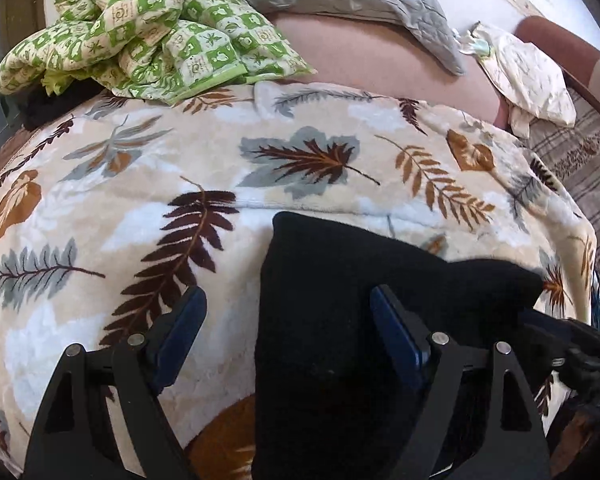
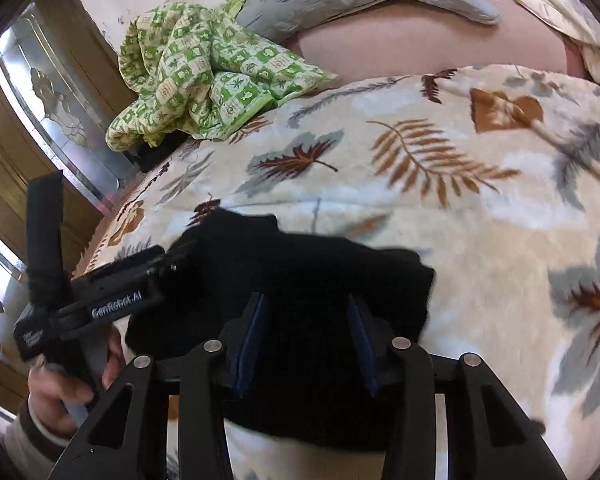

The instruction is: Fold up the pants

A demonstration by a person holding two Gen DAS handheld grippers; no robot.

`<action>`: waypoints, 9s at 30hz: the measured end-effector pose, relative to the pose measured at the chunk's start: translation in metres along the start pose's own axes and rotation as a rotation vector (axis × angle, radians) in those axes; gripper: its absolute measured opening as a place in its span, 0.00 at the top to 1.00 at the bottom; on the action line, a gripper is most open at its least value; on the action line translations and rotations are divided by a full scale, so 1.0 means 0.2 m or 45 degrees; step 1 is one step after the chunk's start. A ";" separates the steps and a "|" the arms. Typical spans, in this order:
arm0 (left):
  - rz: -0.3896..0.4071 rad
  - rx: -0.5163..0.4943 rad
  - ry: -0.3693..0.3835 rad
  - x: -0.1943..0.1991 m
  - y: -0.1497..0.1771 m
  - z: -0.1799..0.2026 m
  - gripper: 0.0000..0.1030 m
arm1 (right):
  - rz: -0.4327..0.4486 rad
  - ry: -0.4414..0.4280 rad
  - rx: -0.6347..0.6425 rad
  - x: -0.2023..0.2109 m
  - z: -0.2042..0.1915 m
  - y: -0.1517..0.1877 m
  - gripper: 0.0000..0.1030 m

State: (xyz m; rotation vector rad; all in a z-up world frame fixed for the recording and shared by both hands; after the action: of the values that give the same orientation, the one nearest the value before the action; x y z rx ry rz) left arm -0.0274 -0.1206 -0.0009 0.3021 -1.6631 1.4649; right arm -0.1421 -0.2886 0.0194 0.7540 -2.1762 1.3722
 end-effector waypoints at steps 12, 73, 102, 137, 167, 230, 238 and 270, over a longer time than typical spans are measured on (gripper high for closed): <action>0.007 0.054 0.008 0.04 -0.02 -0.03 0.18 | -0.019 -0.026 -0.010 0.16 0.06 0.07 0.57; 0.028 0.089 -0.064 0.10 0.11 -0.02 0.18 | 0.025 0.087 0.162 0.08 -0.09 0.02 0.67; 0.005 0.057 -0.066 0.13 0.20 0.06 0.17 | 0.019 0.136 0.097 0.12 -0.04 0.14 0.61; 0.042 0.034 -0.086 0.11 0.22 0.07 0.11 | 0.000 0.193 0.125 0.06 -0.07 0.18 0.45; 0.121 0.072 -0.018 0.20 0.16 -0.01 0.11 | 0.039 0.156 -0.005 0.15 -0.01 0.11 0.26; -0.054 0.213 0.196 -0.07 0.16 -0.03 0.01 | -0.009 0.004 -0.217 -0.12 0.17 0.09 0.13; -0.068 0.180 0.279 -0.07 0.17 0.05 0.17 | 0.009 -0.048 -0.207 -0.17 0.12 0.10 0.16; 0.059 0.143 0.027 -0.09 -0.25 0.09 0.14 | 0.234 0.113 -0.087 0.11 0.30 -0.30 0.80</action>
State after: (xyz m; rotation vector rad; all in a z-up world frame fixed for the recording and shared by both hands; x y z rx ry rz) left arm 0.0098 -0.1580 0.0213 0.3103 -1.5834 1.5940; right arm -0.1240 -0.3704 0.0496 0.4679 -2.2549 1.3827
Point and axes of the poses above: each gripper's, at about its wrist camera, not at the fingertips, and x roughly against the way its jaws point, z to its right, y to its underside, the point moved 4 cm from there along -x, roughly the way its jaws point, and after that the axes turned 5 degrees about z, right-handed, at the moved point
